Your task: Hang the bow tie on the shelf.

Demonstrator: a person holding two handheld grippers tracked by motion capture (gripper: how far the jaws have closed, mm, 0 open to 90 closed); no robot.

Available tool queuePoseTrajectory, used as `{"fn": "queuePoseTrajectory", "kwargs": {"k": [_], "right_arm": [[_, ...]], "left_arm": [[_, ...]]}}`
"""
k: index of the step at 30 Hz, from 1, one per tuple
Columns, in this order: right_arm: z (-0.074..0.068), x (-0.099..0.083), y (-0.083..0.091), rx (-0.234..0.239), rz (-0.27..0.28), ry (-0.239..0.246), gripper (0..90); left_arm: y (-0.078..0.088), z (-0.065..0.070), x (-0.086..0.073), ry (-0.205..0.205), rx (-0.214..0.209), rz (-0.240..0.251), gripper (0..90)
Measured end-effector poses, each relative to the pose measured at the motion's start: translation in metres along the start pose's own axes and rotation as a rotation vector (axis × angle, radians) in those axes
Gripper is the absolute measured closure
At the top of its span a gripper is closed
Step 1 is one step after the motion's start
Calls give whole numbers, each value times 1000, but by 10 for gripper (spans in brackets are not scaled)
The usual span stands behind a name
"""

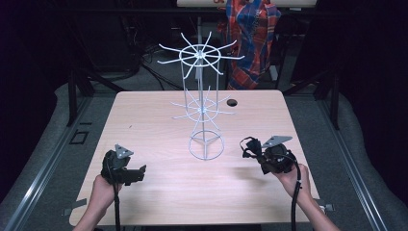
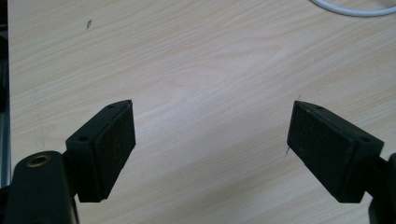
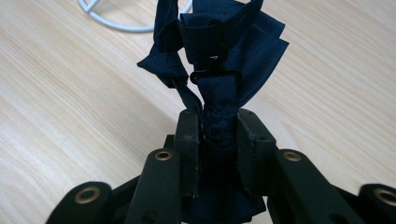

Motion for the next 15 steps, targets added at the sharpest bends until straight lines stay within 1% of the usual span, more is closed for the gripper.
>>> {"fn": "queuePoseTrajectory", "kwargs": {"k": [3, 4, 6, 8, 9, 10, 15], "right_arm": [[1, 3, 0, 12, 10, -8, 721], [1, 5, -1, 14, 21, -12, 722], [2, 9, -1, 17, 22, -14, 722], [2, 15, -3, 26, 38, -20, 722], [2, 15, -3, 26, 38, -20, 722], [1, 19, -4, 32, 46, -16, 722], [-2, 28, -6, 43, 70, -8, 721]], "left_arm": [[0, 0, 0, -4, -3, -4, 156], [-1, 0, 0, -2, -2, -3, 156], [0, 0, 0, -2, -3, -4, 156], [-1, 0, 0, -2, -2, -3, 156], [-1, 0, 0, -2, -2, -3, 156], [-1, 0, 0, 2, -1, -4, 156], [-1, -1, -1, 0, -2, -7, 156]]}}
Point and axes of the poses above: each handheld gripper's, and its own axes: y roughly backward along the jaws, x roughly out of its top, z roughly to its right, the point moved 6 cm from there along -y, roughly forward along the jaws, and after that the axes turned 5 degrees about x, right-handed, at the moved point
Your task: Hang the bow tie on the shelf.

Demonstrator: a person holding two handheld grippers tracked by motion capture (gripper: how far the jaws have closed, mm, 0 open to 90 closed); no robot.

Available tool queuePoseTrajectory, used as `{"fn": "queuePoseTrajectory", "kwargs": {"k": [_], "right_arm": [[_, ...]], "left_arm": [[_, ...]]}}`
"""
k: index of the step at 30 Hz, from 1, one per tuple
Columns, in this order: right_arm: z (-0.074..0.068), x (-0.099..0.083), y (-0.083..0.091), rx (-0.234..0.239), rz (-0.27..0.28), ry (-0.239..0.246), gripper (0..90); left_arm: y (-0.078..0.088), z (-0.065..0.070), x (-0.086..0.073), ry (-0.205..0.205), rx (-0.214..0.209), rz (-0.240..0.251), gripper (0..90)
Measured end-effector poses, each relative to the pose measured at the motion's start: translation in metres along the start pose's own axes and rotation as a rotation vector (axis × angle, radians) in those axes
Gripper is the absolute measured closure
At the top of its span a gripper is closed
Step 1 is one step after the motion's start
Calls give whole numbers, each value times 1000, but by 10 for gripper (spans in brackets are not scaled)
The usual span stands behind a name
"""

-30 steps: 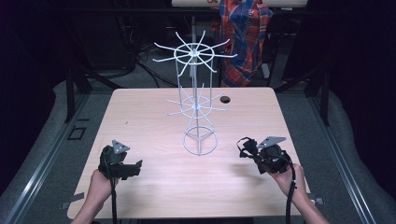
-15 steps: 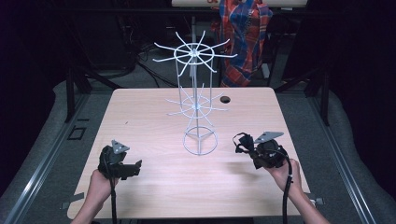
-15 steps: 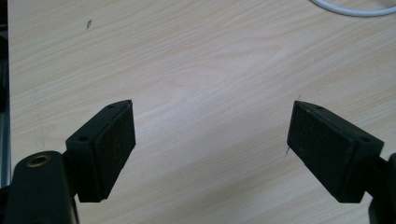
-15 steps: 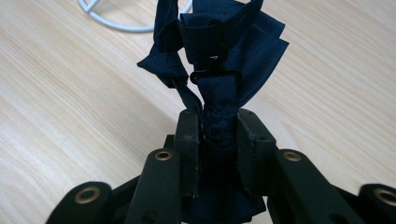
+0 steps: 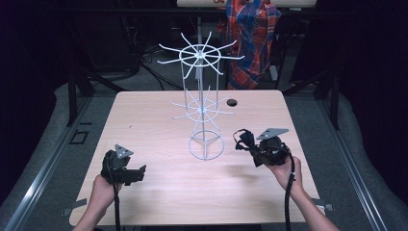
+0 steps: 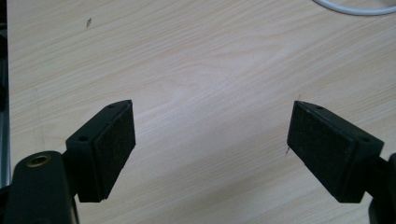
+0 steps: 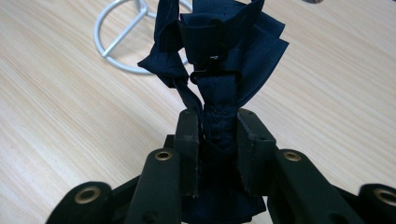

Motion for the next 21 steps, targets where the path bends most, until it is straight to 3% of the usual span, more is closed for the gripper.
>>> {"fn": "queuePoseTrajectory", "kwargs": {"k": [11, 21], "right_arm": [[-1, 16, 5, 27, 63, -15, 722], [-2, 31, 30, 76, 168, -45, 722]], "left_arm": [[0, 0, 0, 0, 1, 0, 156], [1, 0, 0, 0, 3, 0, 156]]}}
Point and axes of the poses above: each handheld gripper's, and its own axes: y roughly backward along the jaws, x roughly out of its top, z roughly to its right, the point moved 6 cm from there along -y, roughly forward along the jaws, and after that the axes turned 5 degrees about x, right-handed, at the moved point
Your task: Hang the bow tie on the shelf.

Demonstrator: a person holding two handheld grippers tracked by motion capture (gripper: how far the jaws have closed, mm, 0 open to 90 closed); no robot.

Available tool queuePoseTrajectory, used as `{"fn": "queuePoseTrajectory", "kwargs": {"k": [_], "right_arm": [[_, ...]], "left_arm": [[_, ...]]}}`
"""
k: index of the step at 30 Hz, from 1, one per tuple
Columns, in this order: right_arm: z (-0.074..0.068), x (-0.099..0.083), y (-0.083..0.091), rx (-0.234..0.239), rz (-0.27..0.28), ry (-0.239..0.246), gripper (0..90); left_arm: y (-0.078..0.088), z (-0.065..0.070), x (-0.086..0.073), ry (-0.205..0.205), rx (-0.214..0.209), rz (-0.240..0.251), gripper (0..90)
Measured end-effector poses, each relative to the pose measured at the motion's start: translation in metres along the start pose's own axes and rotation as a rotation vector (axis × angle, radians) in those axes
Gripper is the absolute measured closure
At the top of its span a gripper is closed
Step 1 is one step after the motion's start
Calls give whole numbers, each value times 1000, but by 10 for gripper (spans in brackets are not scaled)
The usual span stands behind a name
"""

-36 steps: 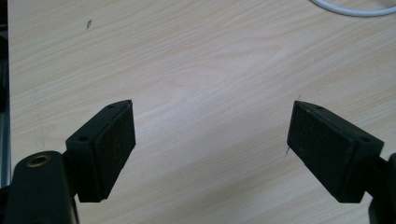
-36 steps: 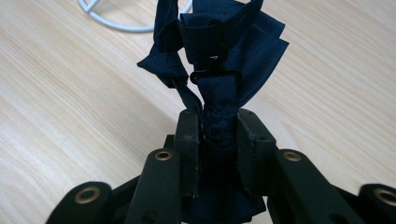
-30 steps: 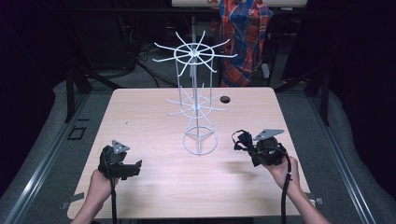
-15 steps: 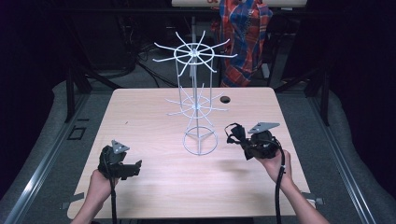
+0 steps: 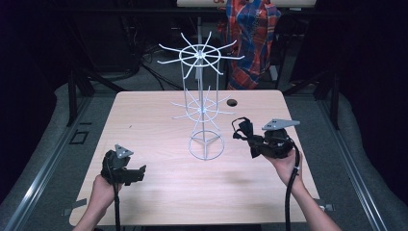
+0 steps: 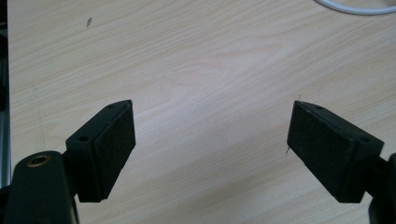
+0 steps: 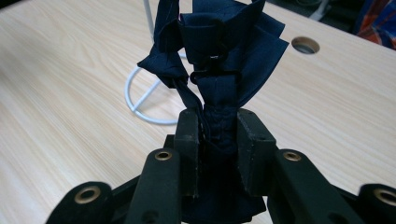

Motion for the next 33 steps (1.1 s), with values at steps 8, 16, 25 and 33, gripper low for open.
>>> {"fn": "queuePoseTrajectory", "kwargs": {"k": [8, 16, 25, 33], "right_arm": [[-1, 13, 15, 20, 59, -7, 721], [1, 22, 6, 33, 66, -34, 722], [7, 25, -10, 59, 36, -90, 722], [5, 26, -25, 60, -9, -81, 722]], "left_arm": [[1, 0, 0, -1, 2, 5, 156], [2, 1, 0, -2, 0, 6, 156], [2, 1, 0, -3, -2, 3, 156], [0, 1, 0, -3, -3, 0, 156]]}}
Point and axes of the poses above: each handheld gripper's, and its own axes: y roughly backward along the jaws, x roughly out of its top, z roughly to its right, the point moved 6 cm from there along -y, roughly forward along the jaws, and after that the axes turned 5 degrees about x, right-handed, at the moved point
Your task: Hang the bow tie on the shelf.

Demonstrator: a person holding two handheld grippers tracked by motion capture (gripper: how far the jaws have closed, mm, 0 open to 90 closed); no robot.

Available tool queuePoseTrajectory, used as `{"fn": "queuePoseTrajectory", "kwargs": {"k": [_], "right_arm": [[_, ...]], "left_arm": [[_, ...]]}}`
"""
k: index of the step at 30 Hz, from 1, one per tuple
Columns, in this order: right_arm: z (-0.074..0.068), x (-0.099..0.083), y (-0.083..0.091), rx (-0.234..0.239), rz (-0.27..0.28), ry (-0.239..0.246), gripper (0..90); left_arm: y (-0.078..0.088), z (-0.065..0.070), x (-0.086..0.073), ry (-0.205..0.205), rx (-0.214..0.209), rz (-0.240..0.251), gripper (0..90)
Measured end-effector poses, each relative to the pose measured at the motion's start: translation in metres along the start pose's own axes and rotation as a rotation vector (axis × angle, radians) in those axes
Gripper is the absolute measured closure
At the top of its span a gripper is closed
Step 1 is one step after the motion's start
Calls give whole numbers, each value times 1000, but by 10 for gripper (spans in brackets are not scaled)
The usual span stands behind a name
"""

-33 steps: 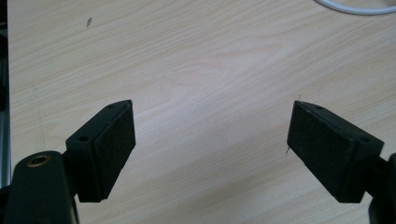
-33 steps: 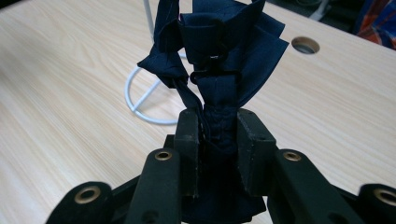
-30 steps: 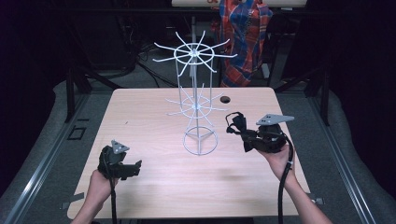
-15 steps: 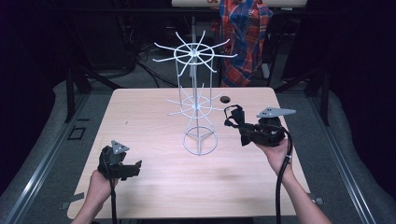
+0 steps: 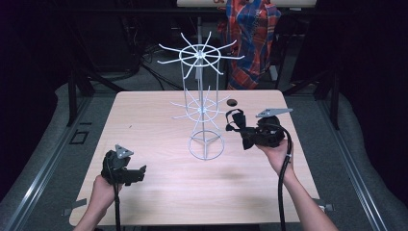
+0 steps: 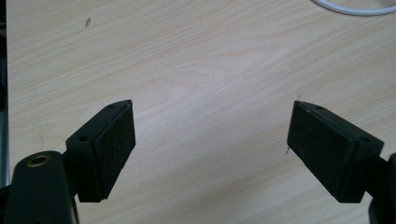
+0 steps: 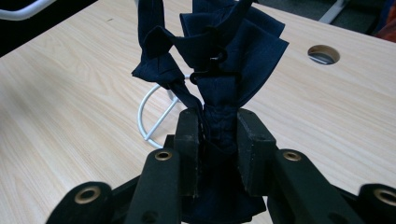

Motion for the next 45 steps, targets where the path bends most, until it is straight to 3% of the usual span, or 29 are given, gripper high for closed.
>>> {"fn": "queuePoseTrajectory", "kwargs": {"k": [13, 20, 26, 31, 37, 45], "right_arm": [[-2, 10, -19, 32, -19, -11, 720], [-1, 14, -34, 27, -43, -12, 720], [-1, 24, -42, 19, -18, 8, 720], [-6, 25, -49, 26, -34, 17, 720], [-10, 24, -53, 25, -42, 38, 720], [-8, 11, -62, 11, -92, 39, 719]], "left_arm": [[-1, -2, -1, 7, 1, -3, 156], [-2, -5, -3, 16, 1, -7, 156], [0, -7, -7, 18, 5, -11, 156], [7, -11, -13, 32, 20, -10, 156], [9, -13, -15, 41, 28, -8, 156], [8, -10, -13, 33, 22, -6, 156]]}}
Point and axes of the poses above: each handheld gripper's, and its own axes: y roughly backward along the jaws, x roughly out of its top, z roughly to its right, the point moved 6 cm from there along -y, roughly forward along the jaws, and after that the axes turned 5 degrees about x, right-handed, at the moved point
